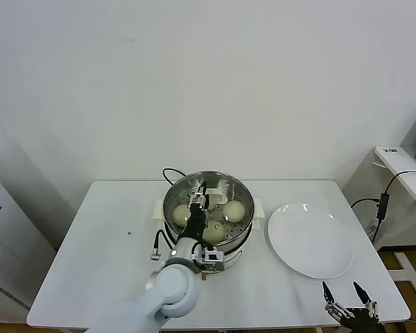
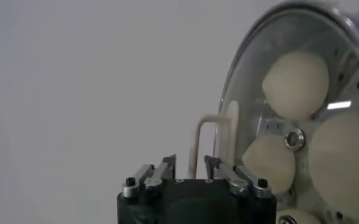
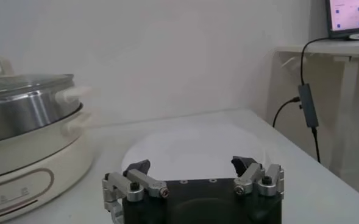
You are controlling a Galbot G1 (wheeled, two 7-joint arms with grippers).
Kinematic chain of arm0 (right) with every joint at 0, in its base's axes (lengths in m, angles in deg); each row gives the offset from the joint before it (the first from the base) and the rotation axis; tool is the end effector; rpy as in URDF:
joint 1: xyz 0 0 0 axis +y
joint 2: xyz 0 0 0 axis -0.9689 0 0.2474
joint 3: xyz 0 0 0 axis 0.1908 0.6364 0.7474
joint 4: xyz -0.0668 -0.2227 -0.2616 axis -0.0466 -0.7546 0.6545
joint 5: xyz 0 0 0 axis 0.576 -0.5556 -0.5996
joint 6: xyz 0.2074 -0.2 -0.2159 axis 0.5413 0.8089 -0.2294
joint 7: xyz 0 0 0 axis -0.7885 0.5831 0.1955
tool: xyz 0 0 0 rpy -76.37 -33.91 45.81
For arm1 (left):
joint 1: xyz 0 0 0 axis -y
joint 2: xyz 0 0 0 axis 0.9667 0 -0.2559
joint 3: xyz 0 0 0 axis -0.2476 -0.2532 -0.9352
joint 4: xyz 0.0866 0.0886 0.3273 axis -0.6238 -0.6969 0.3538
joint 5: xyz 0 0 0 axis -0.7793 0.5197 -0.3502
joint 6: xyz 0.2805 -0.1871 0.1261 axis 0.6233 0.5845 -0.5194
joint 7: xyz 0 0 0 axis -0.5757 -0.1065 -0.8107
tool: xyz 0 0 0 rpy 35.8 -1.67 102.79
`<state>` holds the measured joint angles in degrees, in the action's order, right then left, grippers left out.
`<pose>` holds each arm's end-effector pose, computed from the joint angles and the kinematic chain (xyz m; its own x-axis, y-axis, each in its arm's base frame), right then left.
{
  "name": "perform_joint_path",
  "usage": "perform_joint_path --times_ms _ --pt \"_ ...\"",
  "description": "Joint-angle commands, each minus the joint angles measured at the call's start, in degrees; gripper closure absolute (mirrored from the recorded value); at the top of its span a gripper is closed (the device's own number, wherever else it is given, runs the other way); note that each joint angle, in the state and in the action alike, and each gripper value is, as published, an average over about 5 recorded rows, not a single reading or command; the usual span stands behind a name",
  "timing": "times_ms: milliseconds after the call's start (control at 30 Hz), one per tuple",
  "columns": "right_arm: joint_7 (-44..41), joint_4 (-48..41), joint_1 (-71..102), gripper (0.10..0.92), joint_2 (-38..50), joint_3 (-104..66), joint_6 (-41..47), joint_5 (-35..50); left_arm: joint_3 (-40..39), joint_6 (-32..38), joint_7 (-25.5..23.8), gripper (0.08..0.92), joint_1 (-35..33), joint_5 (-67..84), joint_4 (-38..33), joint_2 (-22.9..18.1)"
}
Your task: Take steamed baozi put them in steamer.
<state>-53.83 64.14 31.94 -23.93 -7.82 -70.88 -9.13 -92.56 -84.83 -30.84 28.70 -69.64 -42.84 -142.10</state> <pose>0.0854 -0.1703 -0.3579 -0.9773 0.0184 0.2111 0.0375 0.9955 0.0872 0.2911 -0.1438 -0.2462 -0.9777 0.2068 0.0362 0.0752 0.1841 0.9800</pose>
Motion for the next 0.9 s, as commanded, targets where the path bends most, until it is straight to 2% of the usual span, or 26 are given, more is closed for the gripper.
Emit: perform_joint_path --times_ms 33,167,267,367,567,767,900 --pt "-0.3 -0.1 -1.0 0.203 1.0 1.4 0.2 0.0 4.9 -1.9 5.6 0.432 -5.7 17.5 -11.3 6.4" --pt "0.3 0.5 -3.7 0.203 2.8 1.6 0.8 1.6 9.7 4.5 6.8 0.319 -8.8 24.6 -14.1 7.9" --pt "1.3 1.0 -7.5 0.203 5.0 1.6 1.7 2.3 15.0 13.1 7.6 0.236 -12.1 29.5 -15.6 7.9" --pt "3.1 1.1 -11.0 0.203 6.8 3.1 2.5 2.3 22.1 22.5 8.5 0.188 -16.2 33.5 -16.0 6.8" --pt "5.8 0.0 -15.6 0.203 7.2 6.5 4.1 2.0 36.2 32.6 12.1 0.177 -25.1 39.3 -15.0 1.6" --pt "6.7 -2.7 -20.0 0.203 8.9 6.6 5.6 2.5 49.3 40.3 11.8 0.177 -33.2 43.6 -13.8 -6.0" --pt "6.6 -2.7 -20.8 0.203 9.5 7.5 6.1 2.8 54.6 44.0 10.3 0.177 -37.7 45.4 -11.6 -10.5"
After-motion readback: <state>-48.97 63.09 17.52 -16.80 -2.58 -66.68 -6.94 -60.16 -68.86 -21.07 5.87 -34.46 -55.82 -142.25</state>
